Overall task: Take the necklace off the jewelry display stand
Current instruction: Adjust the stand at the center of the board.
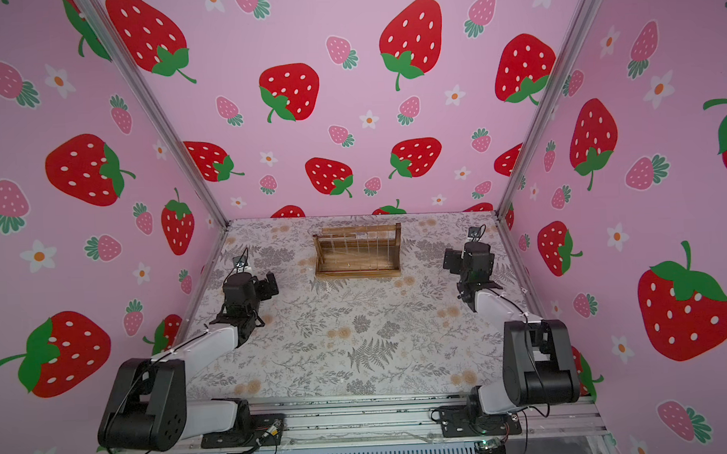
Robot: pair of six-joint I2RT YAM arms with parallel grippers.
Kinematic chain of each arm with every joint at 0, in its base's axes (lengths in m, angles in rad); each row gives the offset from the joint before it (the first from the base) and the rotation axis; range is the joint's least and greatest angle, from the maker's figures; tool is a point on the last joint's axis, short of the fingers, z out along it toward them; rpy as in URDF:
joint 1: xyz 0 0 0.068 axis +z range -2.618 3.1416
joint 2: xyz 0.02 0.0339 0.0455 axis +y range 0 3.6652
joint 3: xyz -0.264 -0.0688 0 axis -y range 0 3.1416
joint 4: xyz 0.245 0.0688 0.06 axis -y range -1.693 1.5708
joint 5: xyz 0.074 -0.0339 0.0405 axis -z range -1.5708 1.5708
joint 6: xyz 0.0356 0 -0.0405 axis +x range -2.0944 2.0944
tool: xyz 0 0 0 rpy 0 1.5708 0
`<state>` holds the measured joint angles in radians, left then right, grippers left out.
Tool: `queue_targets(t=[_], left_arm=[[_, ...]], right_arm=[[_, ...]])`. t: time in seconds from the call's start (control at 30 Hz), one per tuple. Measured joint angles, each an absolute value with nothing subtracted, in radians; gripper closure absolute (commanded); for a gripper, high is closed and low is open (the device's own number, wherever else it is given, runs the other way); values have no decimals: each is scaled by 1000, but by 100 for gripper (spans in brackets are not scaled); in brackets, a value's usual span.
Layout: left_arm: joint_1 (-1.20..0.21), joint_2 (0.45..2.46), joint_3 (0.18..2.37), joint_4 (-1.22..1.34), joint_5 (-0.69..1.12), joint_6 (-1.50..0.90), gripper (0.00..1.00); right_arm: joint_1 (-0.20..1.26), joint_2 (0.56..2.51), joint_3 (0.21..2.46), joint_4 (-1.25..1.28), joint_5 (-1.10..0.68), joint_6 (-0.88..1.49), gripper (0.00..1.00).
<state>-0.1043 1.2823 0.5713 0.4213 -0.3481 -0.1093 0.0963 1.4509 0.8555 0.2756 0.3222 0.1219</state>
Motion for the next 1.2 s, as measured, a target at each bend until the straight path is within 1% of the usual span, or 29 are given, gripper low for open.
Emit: queue_targets(t=[0.07, 0.13, 0.27, 0.4, 0.53, 0.63, 0.67, 0.7, 0.73, 0.77, 0.8, 0.83, 0.87, 0.9, 0.93, 1.03, 1.07, 1.2], left_arm=[[-147, 1205, 618, 360, -366, -135, 1], [-177, 1144, 661, 305, -353, -177, 1], [-182, 1085, 686, 272, -251, -267, 1], [-182, 1082, 659, 295, -78, -350, 1], [-189, 1115, 611, 352, 85, -403, 1], [-195, 1179, 609, 377, 144, -437, 1], [-196, 1198, 611, 379, 151, -446, 1], [-196, 1229, 618, 376, 160, -454, 5], [-197, 1263, 632, 363, 166, -467, 16], [-197, 1295, 649, 346, 169, -471, 24], [-197, 1337, 677, 323, 170, -479, 38], [-197, 1373, 701, 305, 171, -483, 58], [-197, 1400, 722, 288, 171, -492, 76], [-197, 1434, 745, 273, 174, -500, 91], [-197, 1463, 764, 264, 177, -506, 100], [-197, 1544, 815, 236, 197, -525, 100], [-197, 1570, 831, 229, 206, -530, 100], [-197, 1683, 881, 217, 247, -552, 100]], right_arm=[[134, 1432, 959, 179, 396, 175, 1], [160, 1420, 1049, 73, 430, 239, 1], [149, 1420, 1114, -79, 442, 386, 1], [118, 1439, 1093, -178, 390, 462, 1], [111, 1442, 1034, -189, 297, 490, 1], [111, 1446, 986, -161, 185, 493, 8], [111, 1453, 979, -152, 141, 492, 13], [111, 1467, 978, -143, 90, 492, 22], [111, 1482, 981, -129, 43, 494, 32], [109, 1501, 989, -121, -5, 500, 40], [104, 1522, 1001, -113, -62, 506, 51], [99, 1545, 1015, -104, -119, 514, 59], [93, 1561, 1026, -93, -162, 529, 65], [86, 1578, 1039, -83, -208, 537, 69], [77, 1595, 1053, -70, -258, 551, 76], [60, 1650, 1125, -59, -379, 584, 97], [57, 1671, 1152, -52, -411, 596, 100], [52, 1771, 1257, -15, -538, 647, 100]])
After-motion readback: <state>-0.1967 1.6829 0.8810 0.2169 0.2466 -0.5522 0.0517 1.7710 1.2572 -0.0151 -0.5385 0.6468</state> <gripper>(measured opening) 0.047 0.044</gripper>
